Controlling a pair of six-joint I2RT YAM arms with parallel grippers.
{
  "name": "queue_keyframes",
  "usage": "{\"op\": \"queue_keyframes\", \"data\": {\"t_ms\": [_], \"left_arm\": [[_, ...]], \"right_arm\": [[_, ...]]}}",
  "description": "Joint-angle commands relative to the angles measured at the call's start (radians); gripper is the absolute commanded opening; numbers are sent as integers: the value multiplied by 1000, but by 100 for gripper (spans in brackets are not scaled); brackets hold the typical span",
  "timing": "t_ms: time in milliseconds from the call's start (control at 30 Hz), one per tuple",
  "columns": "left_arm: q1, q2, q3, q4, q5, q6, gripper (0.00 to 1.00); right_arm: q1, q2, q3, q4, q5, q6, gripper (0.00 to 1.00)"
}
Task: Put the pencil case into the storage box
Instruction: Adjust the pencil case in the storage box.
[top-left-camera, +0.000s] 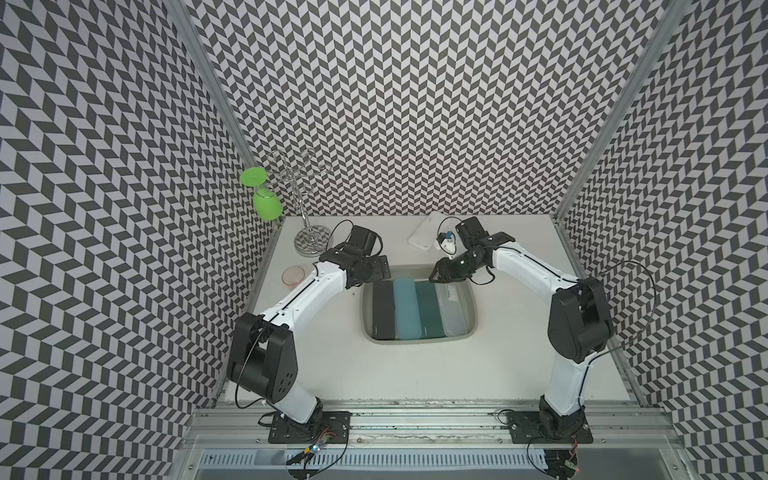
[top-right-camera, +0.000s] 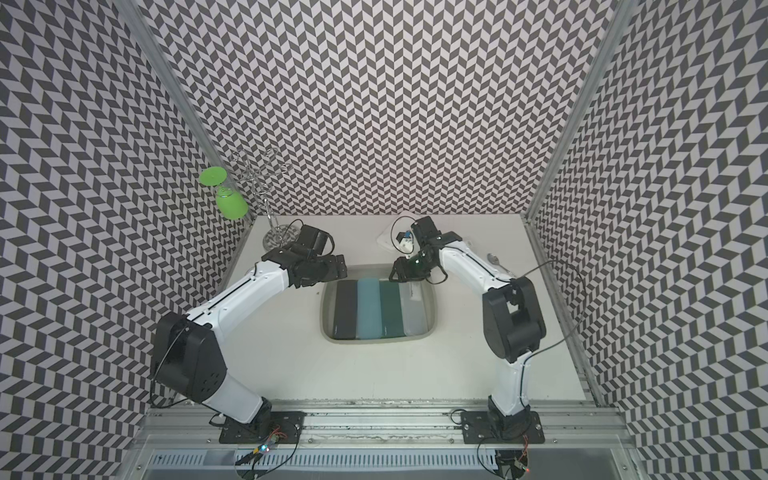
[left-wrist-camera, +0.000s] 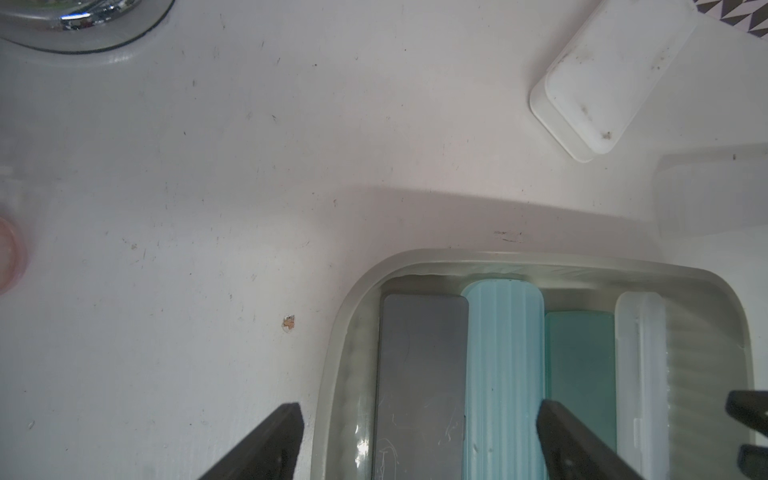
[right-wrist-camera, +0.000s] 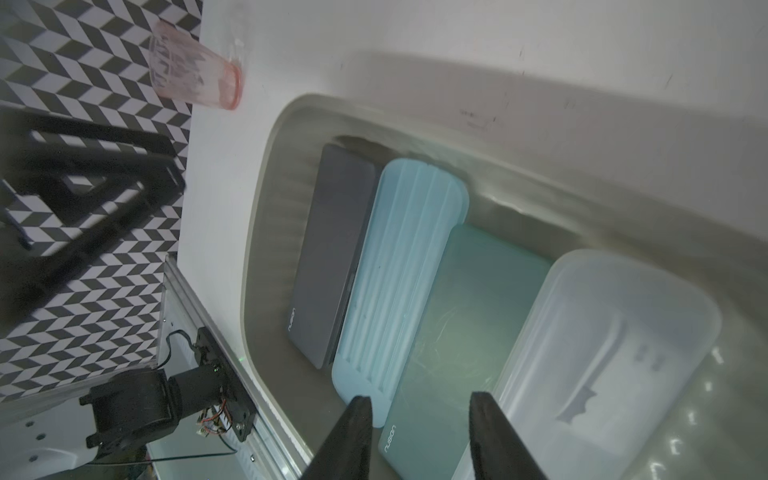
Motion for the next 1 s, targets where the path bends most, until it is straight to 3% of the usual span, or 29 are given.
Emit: {"op": "queue_keyframes", "data": {"t_ms": [0,600,967], "left_arm": [[6,-11,-7,11,-2,8,93],[7,-28,-48,12,-9,7,93],[8,-20,-39,14,-11,12,93]], "right_arm": [[-9,-57,-70,80,-63,16,42],[2,10,-285,184,-30,-41,40],[-2,108,-305,184,24,-72,38]]}}
